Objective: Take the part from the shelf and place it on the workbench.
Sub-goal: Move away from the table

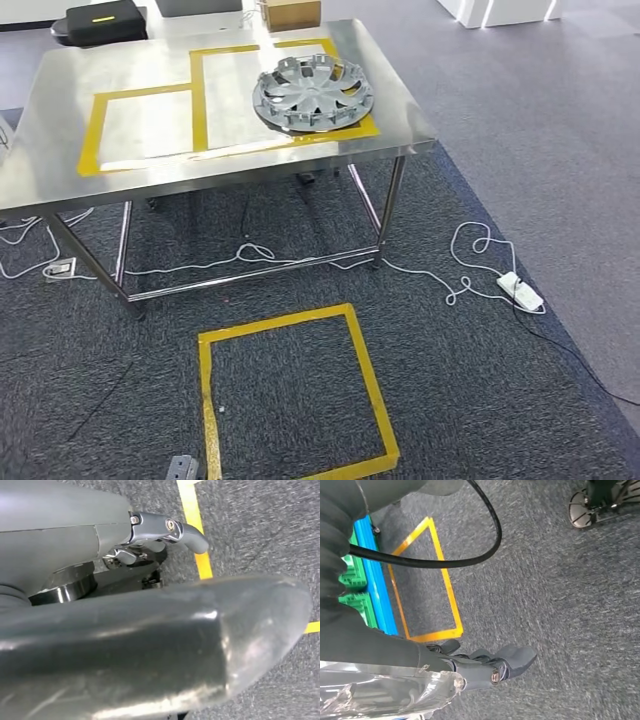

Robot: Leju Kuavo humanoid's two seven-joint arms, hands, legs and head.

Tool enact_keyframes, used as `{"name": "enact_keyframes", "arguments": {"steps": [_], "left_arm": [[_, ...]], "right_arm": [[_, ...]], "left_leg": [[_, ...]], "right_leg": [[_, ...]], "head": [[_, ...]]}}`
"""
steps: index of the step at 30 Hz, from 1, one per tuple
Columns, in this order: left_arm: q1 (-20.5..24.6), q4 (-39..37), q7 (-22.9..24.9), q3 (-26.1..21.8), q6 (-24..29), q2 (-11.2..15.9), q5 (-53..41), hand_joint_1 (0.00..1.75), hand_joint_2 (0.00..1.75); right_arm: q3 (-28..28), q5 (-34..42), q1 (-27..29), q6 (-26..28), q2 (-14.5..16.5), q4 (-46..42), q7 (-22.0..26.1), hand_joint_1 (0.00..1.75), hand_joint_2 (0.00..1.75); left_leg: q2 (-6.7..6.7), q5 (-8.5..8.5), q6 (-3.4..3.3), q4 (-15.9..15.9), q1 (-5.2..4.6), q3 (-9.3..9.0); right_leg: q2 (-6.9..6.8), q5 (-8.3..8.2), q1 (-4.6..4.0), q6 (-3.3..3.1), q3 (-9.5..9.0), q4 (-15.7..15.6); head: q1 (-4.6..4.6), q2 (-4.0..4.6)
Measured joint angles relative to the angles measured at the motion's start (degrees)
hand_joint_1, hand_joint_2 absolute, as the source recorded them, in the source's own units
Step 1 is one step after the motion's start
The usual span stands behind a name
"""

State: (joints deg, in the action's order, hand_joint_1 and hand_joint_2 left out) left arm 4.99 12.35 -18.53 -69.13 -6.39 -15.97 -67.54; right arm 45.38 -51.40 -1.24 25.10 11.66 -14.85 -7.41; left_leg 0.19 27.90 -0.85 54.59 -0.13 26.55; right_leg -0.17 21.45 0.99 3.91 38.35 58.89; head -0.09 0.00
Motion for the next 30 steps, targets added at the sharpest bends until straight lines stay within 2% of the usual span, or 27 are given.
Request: {"name": "enact_keyframes", "arguments": {"steps": [2,3,4,5,6,7,9,10,11,13,14,15,16,17,18,19,20,21,22,23,24,25,26,29,30], "left_arm": [[0.0,0.0,0.0,0.0,0.0,0.0,-0.2,0.00,0.00],[0.0,0.0,0.0,0.0,0.0,0.0,-0.3,0.00,0.00],[0.0,0.0,0.1,0.0,-0.1,0.0,-0.3,0.00,0.00],[0.0,0.0,0.1,0.0,0.0,0.0,-0.4,0.00,0.00],[0.0,0.0,0.2,0.0,0.0,0.0,-0.4,0.00,0.00],[0.0,0.0,0.3,0.0,0.0,0.0,-0.5,0.00,0.00],[0.0,0.0,0.3,0.0,0.0,0.0,-0.7,0.00,0.00],[0.0,0.0,0.3,0.0,0.0,0.0,-0.7,0.00,0.00],[0.0,0.0,0.3,0.1,0.0,0.0,-0.8,0.00,0.00],[0.0,0.0,0.3,0.1,0.0,0.0,-0.8,0.00,0.00],[0.0,0.0,0.3,0.1,0.0,0.0,-0.8,0.00,0.00],[-0.1,0.0,0.3,0.1,0.0,0.0,-0.8,0.00,0.00],[-0.1,0.0,0.3,0.1,0.1,0.0,-0.8,0.00,0.00],[-0.1,0.0,0.3,0.1,0.1,0.0,-0.8,0.00,0.00],[-0.1,0.0,0.3,0.1,0.1,0.1,-0.8,0.00,0.00],[-0.1,0.0,0.3,0.1,0.1,0.1,-0.8,0.00,0.00],[-0.1,0.0,0.3,0.1,0.1,0.1,-0.8,0.00,0.00],[-0.1,0.0,0.3,0.1,0.1,0.2,-0.8,0.00,0.00],[-0.1,0.0,0.3,0.1,0.1,0.2,-0.8,0.00,0.00],[0.0,0.0,0.3,0.1,0.1,0.2,-0.8,0.00,0.00],[0.0,0.0,0.3,0.1,0.1,0.1,-0.8,0.00,0.00],[0.0,0.0,0.3,0.1,0.1,0.1,-0.8,0.00,0.00],[0.0,0.0,0.3,0.1,0.1,0.1,-0.8,0.00,0.00],[-0.1,0.0,0.3,0.1,0.1,0.0,-0.8,0.00,0.00],[-0.1,0.0,0.3,0.1,0.1,0.0,-0.8,0.00,0.00]], "right_arm": [[0.0,-0.1,0.1,0.0,0.0,0.0,-0.1,0.00,1.75],[0.0,-0.1,0.0,-0.1,0.0,0.0,-0.1,0.00,1.75],[0.1,0.0,0.0,-0.3,0.0,0.0,0.0,0.00,1.75],[0.1,0.1,0.0,-0.6,0.0,0.0,0.1,0.00,1.75],[0.2,0.2,0.0,-0.9,0.0,0.0,0.2,0.00,1.75],[0.4,0.4,0.0,-1.2,0.0,0.0,0.3,0.00,1.75],[0.7,0.6,-0.3,-1.7,0.0,0.0,0.6,0.00,1.75],[0.9,0.6,-0.5,-1.8,0.0,0.0,0.6,0.00,1.75],[1.0,0.7,-0.6,-1.8,0.0,0.0,0.7,0.00,1.75],[1.1,0.8,-0.6,-1.9,0.0,0.1,0.7,0.00,1.75],[1.2,0.9,-0.6,-1.9,0.0,0.1,0.7,0.00,1.75],[1.3,0.9,-0.6,-1.9,0.0,0.1,0.7,0.00,1.75],[1.4,0.9,-0.6,-1.9,0.0,0.2,0.7,0.00,1.75],[1.4,0.9,-0.6,-1.9,0.0,0.2,0.7,0.00,1.75],[1.4,0.9,-0.6,-1.9,0.0,0.2,0.7,0.00,1.75],[1.5,0.9,-0.5,-1.9,0.0,0.2,0.7,0.00,1.75],[1.5,0.9,-0.5,-1.9,0.0,0.2,0.7,0.00,1.75],[1.5,0.9,-0.4,-1.9,0.0,0.2,0.7,0.00,1.75],[1.5,0.9,-0.4,-1.9,0.0,0.2,0.7,0.00,1.75],[1.5,0.8,-0.4,-1.9,0.0,0.2,0.7,0.00,1.75],[1.6,0.8,-0.5,-1.9,0.0,0.2,0.7,0.00,1.75],[1.6,0.8,-0.5,-1.9,0.0,0.2,0.7,0.00,1.75],[1.6,0.8,-0.5,-1.9,0.0,0.2,0.7,0.00,1.75],[1.8,1.2,-0.4,-2.2,0.0,0.2,0.9,0.00,1.75],[1.9,1.4,-0.4,-2.5,0.0,0.2,1.1,0.00,1.75]], "left_leg": [[0.05,-1.45,-0.50,0.0,-0.04,1.58],[0.05,-2.21,-0.57,0.1,-0.12,2.52],[0.06,-2.98,-0.57,0.1,-0.22,3.50],[0.08,-3.71,-0.53,0.1,-0.31,4.48],[0.07,-4.38,-0.45,0.2,-0.40,5.41],[0.05,-5.02,-0.34,0.2,-0.45,6.24],[0.01,-6.18,0.10,0.3,-0.63,7.46],[0.01,-6.69,0.38,0.4,-0.67,7.75],[0.03,-7.15,0.70,0.4,-0.67,7.89],[0.04,-7.73,1.34,0.3,-0.50,8.03],[0.01,-6.97,1.69,0.9,-0.41,8.41],[-0.03,-5.25,2.03,2.2,-0.35,9.07],[-0.06,-2.56,2.35,4.9,-0.27,10.11],[-0.07,0.53,2.62,8.6,-0.22,11.38],[-0.07,2.93,2.84,12.6,-0.17,12.50],[-0.07,4.18,2.99,15.8,-0.13,13.09],[-0.07,4.11,3.07,17.1,-0.09,12.76],[-0.07,3.03,3.11,16.2,-0.04,11.31],[-0.06,1.52,3.14,13.2,0.03,8.84],[-0.06,0.46,3.19,8.9,0.15,5.74],[-0.16,-0.07,3.13,4.7,0.20,2.95],[-0.25,-0.17,2.98,1.8,0.23,1.10],[-0.35,0.04,2.73,0.2,0.20,0.26],[-0.41,-0.18,1.40,0.0,0.00,0.78],[-0.43,-0.29,1.14,0.0,-0.05,0.94]], "right_leg": [[0.04,6.18,-0.01,0.31,1.90,6.9],[0.05,8.44,-0.03,0.40,2.63,10.8],[0.05,9.35,-0.04,0.41,2.77,13.7],[0.05,8.96,-0.07,0.32,2.05,14.8],[0.05,7.59,-0.13,0.13,0.28,13.9],[0.05,6.17,-0.22,-0.15,-2.46,11.0],[0.05,6.18,-0.54,-0.75,-9.13,2.2],[0.06,6.86,-0.69,-0.95,-11.28,-1.2],[0.07,7.56,-0.85,-1.16,-12.36,-3.2],[0.00,7.05,-0.92,-1.79,-11.79,-3.7],[-0.08,6.54,-0.87,-2.27,-11.32,-3.6],[-0.15,5.93,-0.77,-2.69,-10.75,-3.7],[-0.20,5.26,-0.68,-2.99,-10.13,-3.7],[-0.20,4.62,-0.68,-3.16,-9.42,-3.7],[-0.21,4.02,-0.67,-3.18,-8.70,-3.7],[-0.22,3.42,-0.66,-3.11,-7.96,-3.6],[-0.22,2.89,-0.64,-2.98,-7.21,-3.5],[-0.22,2.41,-0.59,-2.79,-6.50,-3.4],[-0.20,2.01,-0.52,-2.57,-5.91,-3.3],[-0.17,1.70,-0.47,-2.29,-5.43,-3.1],[-0.16,1.45,-0.50,-2.00,-4.97,-2.8],[-0.14,1.17,-0.57,-1.68,-4.66,-2.6],[-0.14,0.90,-0.66,-1.38,-4.41,-2.4],[-0.11,0.53,-0.60,-0.59,-4.02,-2.4],[-0.10,0.87,-0.57,-0.87,-3.91,-2.5]], "head": [[0.31,0.00],[0.41,0.00],[0.48,0.00],[0.49,0.00],[0.49,0.00],[0.49,0.00],[0.46,0.00],[0.44,0.00],[0.43,0.00],[0.48,0.00],[0.44,0.00],[0.31,0.00],[0.13,0.00],[-0.03,0.00],[-0.14,0.00],[-0.15,0.00],[-0.15,0.00],[-0.15,0.00],[-0.15,0.00],[-0.16,0.00],[-0.16,0.00],[-0.14,0.00],[-0.14,0.00],[-0.04,0.00],[0.19,-0.01]]}}
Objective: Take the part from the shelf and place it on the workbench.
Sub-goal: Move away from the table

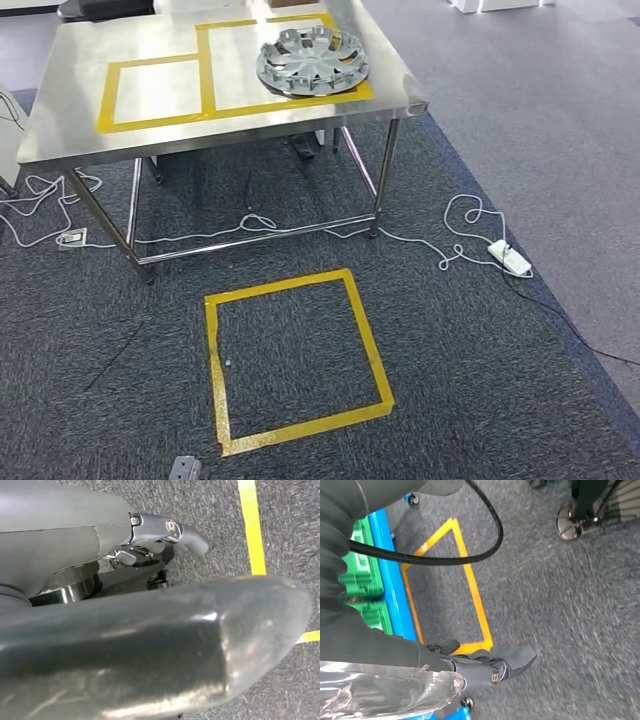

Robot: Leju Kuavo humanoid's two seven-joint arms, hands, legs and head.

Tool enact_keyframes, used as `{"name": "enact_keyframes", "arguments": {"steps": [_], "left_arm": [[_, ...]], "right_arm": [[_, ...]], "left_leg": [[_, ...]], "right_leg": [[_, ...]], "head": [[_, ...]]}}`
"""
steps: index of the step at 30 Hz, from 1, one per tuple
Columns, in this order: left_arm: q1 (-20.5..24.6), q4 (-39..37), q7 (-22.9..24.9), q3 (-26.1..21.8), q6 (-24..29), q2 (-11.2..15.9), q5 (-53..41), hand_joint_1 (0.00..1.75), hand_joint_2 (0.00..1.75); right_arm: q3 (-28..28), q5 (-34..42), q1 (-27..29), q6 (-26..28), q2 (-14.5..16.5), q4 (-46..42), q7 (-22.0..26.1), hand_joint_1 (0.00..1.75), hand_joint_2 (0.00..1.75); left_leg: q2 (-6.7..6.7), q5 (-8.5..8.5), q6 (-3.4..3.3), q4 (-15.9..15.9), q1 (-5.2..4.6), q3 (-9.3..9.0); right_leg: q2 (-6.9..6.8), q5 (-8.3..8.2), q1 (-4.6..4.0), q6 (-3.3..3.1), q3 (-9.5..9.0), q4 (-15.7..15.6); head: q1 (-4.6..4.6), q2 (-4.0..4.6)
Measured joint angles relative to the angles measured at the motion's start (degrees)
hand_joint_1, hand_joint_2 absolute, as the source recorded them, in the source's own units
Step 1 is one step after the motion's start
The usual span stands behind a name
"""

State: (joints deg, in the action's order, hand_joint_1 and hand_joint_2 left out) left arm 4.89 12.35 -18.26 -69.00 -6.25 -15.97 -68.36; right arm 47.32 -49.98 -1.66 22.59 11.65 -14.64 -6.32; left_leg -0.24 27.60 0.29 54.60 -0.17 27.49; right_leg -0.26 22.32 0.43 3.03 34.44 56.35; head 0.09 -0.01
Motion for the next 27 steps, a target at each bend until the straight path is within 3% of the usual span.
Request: {"name": "enact_keyframes", "arguments": {"steps": [3,4,6,8,10,14,15,17,19,20,21,22,24,25,27], "left_arm": [[0.0,0.0,-0.2,0.1,-0.1,0.0,-0.1,0.00,0.00],[0.0,0.0,-0.3,0.1,-0.1,0.0,-0.1,0.00,0.00],[0.0,0.0,-0.4,0.1,-0.1,0.0,-0.1,0.00,0.00],[0.0,0.0,-0.5,0.1,-0.2,0.1,0.0,0.00,0.00],[0.0,0.0,-0.5,0.1,-0.1,0.1,0.0,0.00,0.00],[0.1,0.0,-0.5,0.1,-0.4,0.1,0.4,0.00,0.00],[0.3,0.0,-0.5,0.0,-0.6,0.0,0.7,0.00,0.00],[0.4,0.0,-0.3,0.0,-0.7,0.0,1.0,0.00,0.00],[0.5,0.0,0.0,0.0,-0.7,0.0,1.1,0.00,0.00],[0.5,0.0,0.1,0.0,-0.8,0.0,1.2,0.00,0.00],[0.5,0.0,0.1,0.0,-0.8,0.0,1.2,0.00,0.00],[0.5,0.0,0.2,0.0,-0.8,0.0,1.2,0.00,0.00],[0.5,0.0,0.2,0.0,-0.8,0.1,1.2,0.00,0.00],[0.5,0.0,0.2,0.0,-0.8,0.1,1.2,0.00,0.00],[0.6,0.0,0.2,0.0,-0.7,0.1,1.2,0.00,0.00]], "right_arm": [[0.7,0.8,0.0,-1.0,0.0,0.0,0.9,0.00,1.75],[0.9,1.0,0.0,-1.3,0.0,0.0,1.1,0.00,1.75],[1.2,1.3,0.0,-1.6,0.0,0.0,1.3,0.00,1.75],[1.5,1.5,0.0,-2.0,0.0,0.0,1.7,0.00,0.87],[1.9,1.8,0.0,-2.5,0.0,0.0,2.2,0.00,0.00],[2.4,1.0,-0.1,-3.0,0.0,0.0,2.8,0.00,0.00],[2.4,0.5,-0.2,-3.1,0.0,0.0,2.8,0.00,0.00],[2.4,-0.2,-0.2,-3.1,0.0,0.0,2.8,0.00,0.00],[2.4,-0.5,-0.1,-3.2,0.0,0.0,2.8,0.00,0.00],[2.4,-0.6,-0.1,-3.2,0.0,0.0,2.8,0.00,0.00],[2.4,-0.8,-0.1,-3.3,0.0,0.0,2.8,0.00,0.00],[2.4,-0.9,-0.1,-3.3,-0.1,0.1,2.8,0.00,0.00],[2.4,-1.2,-0.2,-3.4,-0.1,0.1,3.0,0.00,0.00],[2.4,-1.3,-0.4,-3.5,0.0,0.1,3.1,0.00,0.00],[2.4,-1.4,-0.7,-3.7,0.2,0.2,3.3,0.00,0.00]], "left_leg": [[-0.07,-0.26,-0.33,0.0,-0.24,0.33],[-0.04,-0.41,-0.53,0.1,-0.34,0.42],[0.01,-0.67,-0.81,0.1,-0.52,0.76],[0.05,-0.91,-0.94,0.2,-0.62,1.18],[0.06,-1.03,-0.97,0.3,-0.64,1.45],[0.36,-2.01,-1.65,-0.4,-0.58,1.52],[0.58,-2.55,-1.87,-1.1,-0.31,1.40],[1.15,-3.23,-1.92,-2.0,0.12,1.31],[1.79,-3.33,-1.83,-2.1,0.23,1.45],[2.19,-3.33,-1.64,-2.0,0.27,1.47],[2.60,-3.30,-1.35,-2.0,0.38,1.49],[3.01,-3.19,-0.94,-1.8,0.59,1.51],[3.81,-2.62,0.25,-0.9,0.94,1.65],[4.11,-2.25,0.82,-0.4,0.98,1.76],[4.71,-1.82,1.57,0.3,0.78,1.87]], "right_leg": [[0.07,-0.19,-0.05,-2.12,0.27,-0.4],[0.07,-0.92,-0.02,-2.20,0.29,-0.5],[0.06,-2.13,0.15,-1.22,0.27,-0.9],[0.05,-2.57,0.30,-0.10,0.40,-1.1],[0.05,-2.73,0.34,0.19,0.63,-1.2],[0.29,-3.34,0.42,1.30,0.81,-1.9],[0.40,-2.64,0.33,1.49,1.28,-1.3],[0.46,0.89,0.35,1.62,3.63,3.8],[0.44,4.83,0.59,1.85,6.78,12.1],[0.40,5.61,0.76,2.01,7.55,14.6],[0.27,5.33,0.94,2.20,7.19,14.7],[-0.06,4.14,1.16,2.48,5.57,12.5],[-1.63,1.82,1.46,3.20,0.80,4.9],[-2.15,1.37,1.49,3.01,-0.78,2.3],[-2.02,1.82,1.28,1.67,-1.21,1.4]], "head": [[0.42,0.00],[0.41,0.01],[0.49,0.01],[0.49,0.01],[0.47,0.01],[0.44,0.01],[0.54,0.01],[0.91,0.01],[1.16,0.01],[1.16,0.01],[1.16,0.01],[1.15,0.01],[1.30,0.01],[1.43,0.01],[1.25,0.01]]}}
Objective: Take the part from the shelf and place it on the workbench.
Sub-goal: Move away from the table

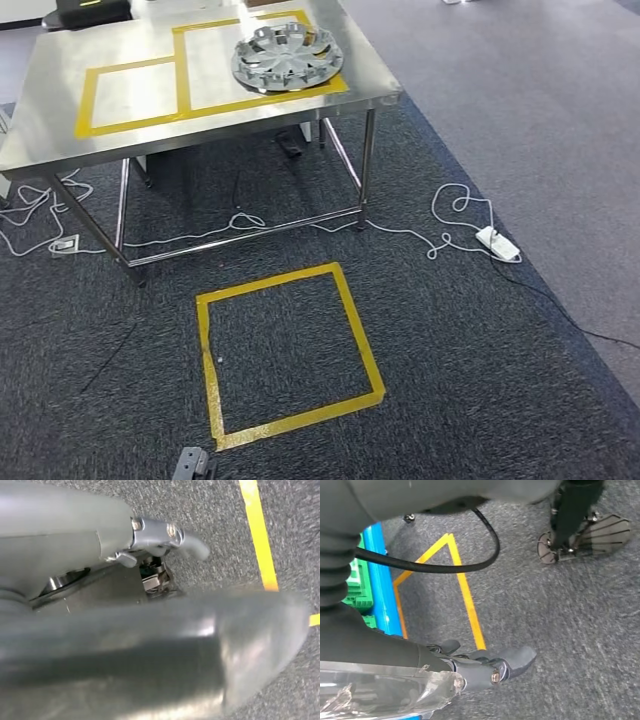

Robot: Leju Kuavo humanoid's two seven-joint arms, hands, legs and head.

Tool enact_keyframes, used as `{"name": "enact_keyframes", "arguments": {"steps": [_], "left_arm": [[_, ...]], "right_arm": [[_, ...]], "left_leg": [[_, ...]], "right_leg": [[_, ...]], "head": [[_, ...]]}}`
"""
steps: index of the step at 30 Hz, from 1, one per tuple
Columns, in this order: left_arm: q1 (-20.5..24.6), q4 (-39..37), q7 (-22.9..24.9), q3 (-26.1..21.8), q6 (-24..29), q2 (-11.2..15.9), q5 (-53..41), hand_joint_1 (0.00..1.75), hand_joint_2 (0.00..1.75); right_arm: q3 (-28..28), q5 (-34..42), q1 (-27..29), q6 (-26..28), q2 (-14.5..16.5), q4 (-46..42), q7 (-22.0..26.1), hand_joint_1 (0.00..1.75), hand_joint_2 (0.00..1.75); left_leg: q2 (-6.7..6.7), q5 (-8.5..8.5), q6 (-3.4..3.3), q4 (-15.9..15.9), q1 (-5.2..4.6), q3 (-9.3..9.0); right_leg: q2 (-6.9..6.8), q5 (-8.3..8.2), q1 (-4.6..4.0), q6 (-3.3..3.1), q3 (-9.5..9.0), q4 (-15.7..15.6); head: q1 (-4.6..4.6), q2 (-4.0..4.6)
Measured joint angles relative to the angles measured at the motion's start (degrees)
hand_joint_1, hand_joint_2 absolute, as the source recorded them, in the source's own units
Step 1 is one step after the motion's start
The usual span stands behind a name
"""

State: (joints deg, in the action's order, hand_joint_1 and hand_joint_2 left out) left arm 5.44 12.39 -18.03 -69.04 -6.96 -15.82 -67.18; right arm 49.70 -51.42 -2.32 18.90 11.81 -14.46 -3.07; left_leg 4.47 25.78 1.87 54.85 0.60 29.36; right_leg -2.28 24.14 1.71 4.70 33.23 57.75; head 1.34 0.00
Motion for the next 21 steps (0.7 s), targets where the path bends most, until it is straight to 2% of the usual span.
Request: {"name": "enact_keyframes", "arguments": {"steps": [1,2,3,4,6,7,8,9,10,11,12,13,14,15,17,18,19,21], "left_arm": [[0.0,0.0,0.0,0.0,0.0,-0.1,0.0,0.00,0.00],[0.1,0.0,0.0,0.0,0.1,-0.1,0.0,0.00,0.00],[0.1,0.0,0.0,0.0,0.1,-0.1,0.0,0.00,0.00],[0.1,0.0,0.0,0.0,0.1,-0.1,0.0,0.00,0.00],[0.2,0.0,0.2,0.0,0.1,-0.2,0.0,0.00,0.00],[0.1,0.0,0.3,0.0,0.1,-0.2,0.0,0.00,0.00],[0.1,0.0,0.3,0.0,0.1,-0.1,0.0,0.00,0.00],[0.1,0.0,0.3,0.0,0.1,-0.1,0.0,0.00,0.00],[0.1,0.0,0.4,0.0,0.1,-0.2,-0.1,0.00,0.00],[0.1,0.0,0.4,0.0,0.1,-0.2,-0.1,0.00,0.00],[0.1,0.0,0.4,0.0,0.1,-0.2,-0.1,0.00,0.00],[0.2,0.0,0.4,0.0,0.1,-0.2,-0.1,0.00,0.00],[0.2,0.0,0.4,0.0,0.1,-0.2,-0.1,0.00,0.00],[0.3,0.0,0.4,0.0,0.1,-0.2,-0.1,0.00,0.00],[0.4,0.0,0.4,0.0,0.1,-0.3,-0.1,0.00,0.00],[0.4,0.0,0.4,0.0,0.1,-0.4,-0.1,0.00,0.00],[0.4,0.0,0.4,0.0,0.1,-0.5,-0.1,0.00,0.00],[0.2,0.0,0.4,0.0,0.1,-0.5,-0.1,0.00,0.00]], "right_arm": [[0.0,-0.1,0.0,0.0,0.0,0.0,0.0,0.00,0.00],[0.0,-0.1,0.0,0.0,-0.1,0.0,0.0,0.00,0.00],[0.0,-0.2,0.1,0.0,-0.1,0.0,0.0,0.00,0.00],[0.0,-0.2,0.1,-0.1,-0.1,0.0,0.0,0.00,0.00],[0.0,-0.4,0.0,-0.1,-0.1,0.0,0.0,0.00,0.00],[0.0,-0.5,0.0,-0.1,-0.1,0.0,0.0,0.00,0.00],[0.0,-0.6,0.0,-0.1,-0.1,0.0,0.0,0.00,0.00],[0.0,-0.7,0.1,-0.1,-0.2,0.0,0.0,0.00,0.00],[0.0,-0.7,0.1,-0.2,-0.2,0.0,0.0,0.00,0.00],[0.0,-0.8,0.2,-0.2,-0.2,0.0,0.0,0.00,0.00],[0.0,-0.8,0.2,-0.2,-0.1,0.0,0.0,0.00,0.00],[0.0,-0.8,0.1,-0.3,-0.1,0.0,0.0,0.00,0.00],[0.0,-0.8,0.1,-0.3,-0.1,0.0,0.0,0.00,0.00],[0.0,-0.8,0.2,-0.3,-0.1,0.0,0.0,0.00,0.00],[0.0,-0.8,0.5,-0.3,-0.1,0.0,0.0,0.00,0.00],[0.0,-0.8,0.6,-0.3,-0.2,0.0,0.0,0.00,0.00],[0.0,-0.8,0.7,-0.3,-0.2,0.0,0.0,0.00,0.00],[0.0,-0.8,0.5,-0.3,-0.2,0.0,0.0,0.00,0.00]], "left_leg": [[0.32,0.06,0.20,0.1,0.09,-0.04],[0.42,0.27,0.44,0.2,0.19,-0.06],[-0.02,1.09,0.66,0.9,0.32,0.20],[-0.85,2.62,0.81,2.8,0.38,0.98],[-2.85,7.03,0.72,9.9,0.34,4.13],[-3.37,8.84,0.51,13.9,0.24,5.96],[-3.64,9.70,0.20,16.7,0.12,7.25],[-3.81,9.39,-0.23,17.4,-0.05,7.60],[-4.10,8.04,-0.81,15.9,-0.28,6.84],[-4.86,6.07,-1.56,12.5,-0.56,5.07],[-6.26,4.41,-2.41,8.4,-0.85,3.02],[-7.37,3.23,-2.89,5.0,-1.03,1.35],[-8.17,2.65,-3.02,2.8,-1.18,0.35],[-8.39,2.57,-2.93,1.9,-1.31,0.06],[-7.23,1.87,-2.62,1.5,-1.33,0.09],[-6.69,1.48,-2.79,1.3,-1.26,0.11],[-6.04,1.10,-2.96,1.1,-1.13,0.16],[-4.43,0.76,-3.16,1.0,-1.02,0.43]], "right_leg": [[0.62,0.02,-0.03,-0.91,0.36,0.3],[1.13,0.03,-0.09,-1.50,0.65,0.6],[1.62,-0.06,-0.15,-1.97,0.90,0.7],[2.12,-0.23,-0.17,-2.39,1.13,0.7],[3.22,-0.66,-0.40,-3.03,1.75,0.7],[3.87,-0.88,-0.61,-3.28,2.10,0.7],[4.58,-1.12,-0.85,-3.46,2.41,0.7],[5.36,-1.37,-1.09,-3.58,2.68,0.7],[6.21,-1.66,-1.35,-3.65,2.93,0.7],[7.07,-1.96,-1.56,-3.66,3.15,0.7],[7.86,-2.28,-1.73,-3.62,3.39,0.7],[8.60,-2.56,-1.89,-3.53,3.64,0.8],[9.17,-2.83,-1.93,-3.35,3.90,0.8],[9.66,-3.10,-1.88,-3.06,4.10,0.7],[10.31,-3.61,-1.69,-2.34,4.49,0.4],[9.60,-3.31,-1.67,-2.04,4.81,0.8],[8.20,-2.26,-1.71,-1.76,5.51,2.1],[4.53,2.06,-1.67,-1.15,8.25,8.8]], "head": [[-0.24,0.00],[-0.53,0.00],[-0.66,0.00],[-0.74,0.00],[-1.02,0.00],[-1.10,0.00],[-1.16,0.00],[-1.15,0.00],[-1.15,0.00],[-1.14,0.00],[-1.12,0.00],[-1.11,0.00],[-1.09,0.00],[-1.09,0.00],[-1.10,0.00],[-1.06,0.00],[-0.93,0.00],[-0.67,0.00]]}}
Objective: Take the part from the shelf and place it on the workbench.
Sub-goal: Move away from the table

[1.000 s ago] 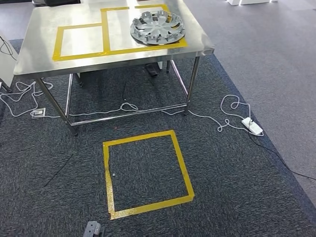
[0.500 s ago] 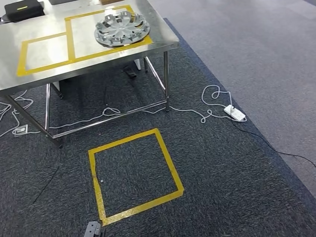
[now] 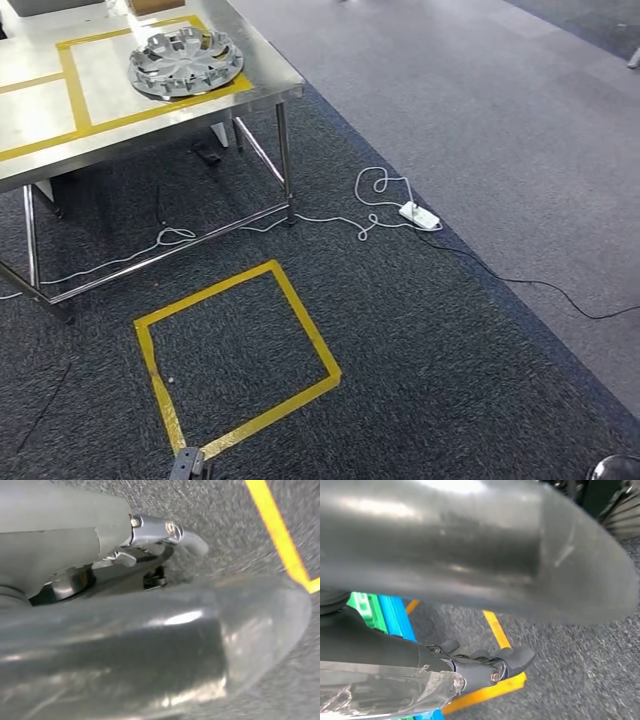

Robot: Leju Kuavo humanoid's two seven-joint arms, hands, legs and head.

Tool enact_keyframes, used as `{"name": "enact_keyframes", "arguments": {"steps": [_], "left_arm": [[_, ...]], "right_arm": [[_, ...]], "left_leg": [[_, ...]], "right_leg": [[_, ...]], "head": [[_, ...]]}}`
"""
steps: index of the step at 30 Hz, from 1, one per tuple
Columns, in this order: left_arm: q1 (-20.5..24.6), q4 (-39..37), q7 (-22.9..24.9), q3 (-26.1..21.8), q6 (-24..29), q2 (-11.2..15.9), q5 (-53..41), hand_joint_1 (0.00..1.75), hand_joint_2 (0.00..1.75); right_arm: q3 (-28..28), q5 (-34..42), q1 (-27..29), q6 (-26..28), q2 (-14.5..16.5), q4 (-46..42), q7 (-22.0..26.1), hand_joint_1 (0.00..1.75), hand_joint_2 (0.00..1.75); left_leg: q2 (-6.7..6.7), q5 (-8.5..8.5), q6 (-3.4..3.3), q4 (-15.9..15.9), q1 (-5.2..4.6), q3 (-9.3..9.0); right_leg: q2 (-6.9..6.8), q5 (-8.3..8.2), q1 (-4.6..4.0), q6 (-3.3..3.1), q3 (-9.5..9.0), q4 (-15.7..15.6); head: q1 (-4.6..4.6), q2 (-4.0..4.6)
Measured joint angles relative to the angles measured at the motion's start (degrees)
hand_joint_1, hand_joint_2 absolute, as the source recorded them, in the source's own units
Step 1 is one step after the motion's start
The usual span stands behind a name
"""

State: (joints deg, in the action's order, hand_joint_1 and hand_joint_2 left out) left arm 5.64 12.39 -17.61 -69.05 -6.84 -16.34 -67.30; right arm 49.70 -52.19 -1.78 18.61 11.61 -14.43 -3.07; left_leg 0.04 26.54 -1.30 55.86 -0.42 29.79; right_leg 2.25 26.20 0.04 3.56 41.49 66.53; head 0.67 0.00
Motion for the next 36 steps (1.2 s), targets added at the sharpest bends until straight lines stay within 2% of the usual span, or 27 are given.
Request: {"name": "enact_keyframes", "arguments": {"steps": [2,3,4,6,8,9,11,12,14,15,16,17,18,19,20,22,24,25,26,27,29,30,31,32,33,34,36], "left_arm": [[-0.3,0.0,0.0,0.0,0.0,0.0,0.0,0.00,0.00],[-0.3,0.0,0.0,0.0,0.0,0.0,0.0,0.00,0.00],[-0.3,0.0,0.0,0.0,0.0,0.0,0.0,0.00,0.00],[-0.3,0.0,0.0,0.0,0.0,0.0,0.0,0.00,0.00],[-0.3,0.0,0.0,0.0,0.0,0.0,0.0,0.00,0.00],[-0.2,0.0,0.0,0.0,0.0,0.1,0.0,0.00,0.00],[-0.1,0.0,0.0,0.0,0.0,0.1,0.0,0.00,0.00],[0.0,0.0,0.0,0.0,0.0,0.0,0.0,0.00,0.00],[0.0,0.0,0.0,0.0,0.0,0.0,0.0,0.00,0.00],[0.0,0.0,0.0,0.0,0.0,0.0,0.0,0.00,0.00],[-0.1,0.0,0.0,0.0,0.0,0.0,0.0,0.00,0.00],[-0.1,0.0,0.0,0.0,0.0,0.0,0.0,0.00,0.00],[-0.1,0.0,0.0,0.0,0.0,0.1,0.0,0.00,0.00],[-0.1,0.0,0.0,0.0,0.0,0.1,0.0,0.00,0.00],[-0.1,0.0,0.1,0.0,0.0,0.1,0.0,0.00,0.00],[0.0,0.0,0.1,0.0,0.0,0.1,0.0,0.00,0.00],[0.0,0.0,0.1,0.0,0.0,0.0,0.0,0.00,0.00],[0.1,0.0,0.1,0.0,0.0,0.0,0.0,0.00,0.00],[0.1,0.0,0.1,0.0,0.0,0.0,0.0,0.00,0.00],[0.1,0.0,0.1,0.0,0.0,0.0,0.0,0.00,0.00],[0.1,0.0,0.1,0.0,0.0,-0.1,-0.1,0.00,0.00],[0.0,0.0,0.2,0.0,0.0,-0.1,-0.3,0.00,0.00],[-0.1,0.0,0.4,0.0,0.0,-0.1,-0.6,0.00,0.00],[-0.2,0.0,0.7,0.0,0.1,-0.1,-0.9,0.00,0.00],[-0.3,0.0,0.9,0.0,0.1,-0.1,-1.1,0.00,0.00],[-0.3,0.0,1.0,0.1,0.2,-0.1,-1.2,0.00,0.00],[-0.3,0.0,1.2,0.2,0.2,-0.2,-1.3,0.00,0.00]], "right_arm": [[0.0,0.0,-0.2,0.0,0.0,0.0,0.0,0.00,0.00],[0.0,0.0,-0.1,0.0,0.0,0.0,0.0,0.00,0.00],[0.0,0.0,-0.1,0.0,0.0,0.0,0.0,0.00,0.00],[0.0,0.0,-0.1,0.0,-0.1,0.0,0.0,0.00,0.00],[0.0,0.0,-0.3,0.0,-0.1,0.0,0.0,0.00,0.00],[0.0,0.0,-0.4,0.0,-0.1,0.0,0.0,0.00,0.00],[0.0,0.0,-0.3,0.0,-0.1,0.0,0.0,0.00,0.00],[0.0,0.0,-0.2,0.0,-0.1,0.0,0.0,0.00,0.00],[0.0,0.0,-0.3,0.0,-0.2,0.0,0.0,0.00,0.00],[0.0,0.0,-0.3,0.0,-0.2,0.0,0.0,0.00,0.00],[0.0,0.0,-0.4,0.0,-0.2,0.0,0.0,0.00,0.00],[0.0,0.0,-0.5,0.0,-0.2,0.0,0.0,0.00,0.00],[0.0,0.0,-0.4,0.0,-0.2,0.0,0.0,0.00,0.00],[0.0,0.0,-0.3,0.0,-0.2,0.0,0.0,0.00,0.00],[0.0,0.0,-0.2,0.0,-0.2,0.0,0.0,0.00,0.00],[0.0,0.0,-0.2,0.0,-0.2,0.0,0.0,0.00,0.00],[0.0,0.0,-0.3,0.0,-0.2,0.0,0.0,0.00,0.00],[0.0,0.0,-0.3,0.0,-0.2,0.0,0.0,0.00,0.00],[0.0,0.0,-0.1,0.0,-0.2,0.0,0.0,0.00,0.00],[0.0,0.0,0.1,0.0,-0.2,0.0,0.0,0.00,0.00],[0.0,0.0,0.3,0.0,-0.2,0.0,0.0,0.00,0.00],[0.0,-0.1,0.1,0.0,-0.2,0.0,-0.1,0.00,0.00],[0.0,-0.3,-0.1,0.0,-0.2,0.0,-0.3,0.00,0.00],[0.0,-0.6,-0.2,0.1,-0.2,0.0,-0.5,0.00,0.00],[0.0,-0.9,-0.2,0.1,-0.2,0.0,-0.7,0.00,0.00],[0.0,-1.1,-0.2,0.2,-0.2,0.0,-0.9,0.00,0.00],[0.0,-1.4,-0.1,0.4,-0.2,0.0,-1.1,0.00,0.00]], "left_leg": [[1.95,-0.11,0.00,0.0,-0.01,0.27],[2.86,-0.16,0.05,0.0,0.00,0.37],[3.69,-0.18,0.13,0.0,0.02,0.40],[5.21,-0.10,0.54,0.1,0.02,0.30],[6.40,0.12,1.21,0.4,-0.22,0.15],[6.87,0.15,1.54,0.5,-0.36,0.11],[7.79,0.12,2.11,0.4,-0.34,0.02],[7.22,0.50,2.48,0.7,-0.23,0.08],[4.24,3.17,3.12,4.0,0.06,1.41],[2.32,5.31,3.32,7.4,0.19,2.88],[1.24,7.38,3.37,11.6,0.25,4.73],[0.75,8.75,3.37,15.1,0.27,6.35],[0.56,9.02,3.33,17.0,0.29,7.27],[0.43,8.12,3.25,16.7,0.33,7.12],[0.16,6.29,3.17,14.1,0.40,5.84],[-2.27,2.67,3.12,6.2,0.77,1.80],[-4.54,1.49,2.95,1.4,1.01,-0.36],[-4.70,1.56,2.68,0.9,0.94,-0.48],[-4.07,1.36,2.25,0.9,0.89,-0.40],[-3.39,1.11,1.76,0.8,0.84,-0.40],[-1.84,0.69,0.90,0.6,0.83,-0.36],[-0.96,0.62,0.67,0.6,0.70,-0.29],[-0.01,0.62,0.53,0.6,0.55,-0.22],[0.99,0.61,0.48,0.6,0.40,-0.15],[1.96,0.61,0.46,0.6,0.30,-0.09],[2.82,0.62,0.47,0.7,0.23,-0.08],[4.36,0.73,0.62,0.7,0.16,-0.23]], "right_leg": [[-1.65,3.67,0.32,0.70,2.56,7.3],[-1.94,4.04,0.49,0.94,2.45,8.4],[-2.22,3.42,0.64,1.12,1.09,7.1],[-4.19,0.95,0.74,1.29,-4.39,-0.9],[-6.12,-0.66,0.67,0.67,-8.30,-7.2],[-6.41,-0.81,0.58,0.16,-8.69,-8.1],[-5.10,-1.22,0.51,-0.87,-8.31,-8.1],[-4.48,-1.40,0.56,-1.26,-8.13,-8.1],[-3.12,-1.86,0.81,-2.04,-7.76,-8.3],[-2.39,-2.05,0.86,-2.24,-7.47,-8.3],[-1.58,-2.25,0.88,-2.35,-7.17,-8.3],[-0.71,-2.45,0.88,-2.35,-6.88,-8.3],[0.23,-2.66,0.90,-2.25,-6.63,-8.3],[1.16,-2.87,0.94,-2.09,-6.45,-8.3],[2.09,-3.08,1.01,-1.87,-6.31,-8.3],[3.85,-3.46,1.11,-1.27,-5.98,-8.1],[5.23,-3.91,1.13,-0.56,-5.49,-8.1],[5.83,-4.19,1.17,-0.12,-5.28,-8.3],[6.37,-4.51,1.34,0.32,-5.07,-8.6],[5.92,-4.59,1.40,0.62,-4.87,-8.6],[2.72,-2.79,1.22,0.92,-3.40,-5.8],[0.57,-0.80,1.08,0.94,-1.96,-2.5],[-0.81,1.45,1.00,1.01,-0.16,1.7],[-1.46,3.24,1.00,1.08,1.42,5.6],[-1.74,4.12,1.00,1.09,2.19,8.0],[-1.90,3.94,0.98,1.04,1.80,8.1],[-3.12,1.26,0.77,0.68,-2.57,1.8]], "head": [[0.08,0.00],[0.09,0.00],[0.09,0.00],[0.11,0.00],[-0.04,0.00],[-0.13,0.00],[-0.23,0.00],[-0.25,0.00],[-0.36,0.00],[-0.43,0.00],[-0.46,0.00],[-0.44,0.00],[-0.44,0.00],[-0.43,0.00],[-0.42,0.00],[-0.49,0.00],[-0.59,-0.01],[-0.63,-0.01],[-0.65,-0.01],[-0.67,0.00],[-0.23,0.00],[0.02,0.00],[0.22,0.00],[0.27,0.00],[0.27,0.00],[0.28,0.00],[0.29,0.00]]}}
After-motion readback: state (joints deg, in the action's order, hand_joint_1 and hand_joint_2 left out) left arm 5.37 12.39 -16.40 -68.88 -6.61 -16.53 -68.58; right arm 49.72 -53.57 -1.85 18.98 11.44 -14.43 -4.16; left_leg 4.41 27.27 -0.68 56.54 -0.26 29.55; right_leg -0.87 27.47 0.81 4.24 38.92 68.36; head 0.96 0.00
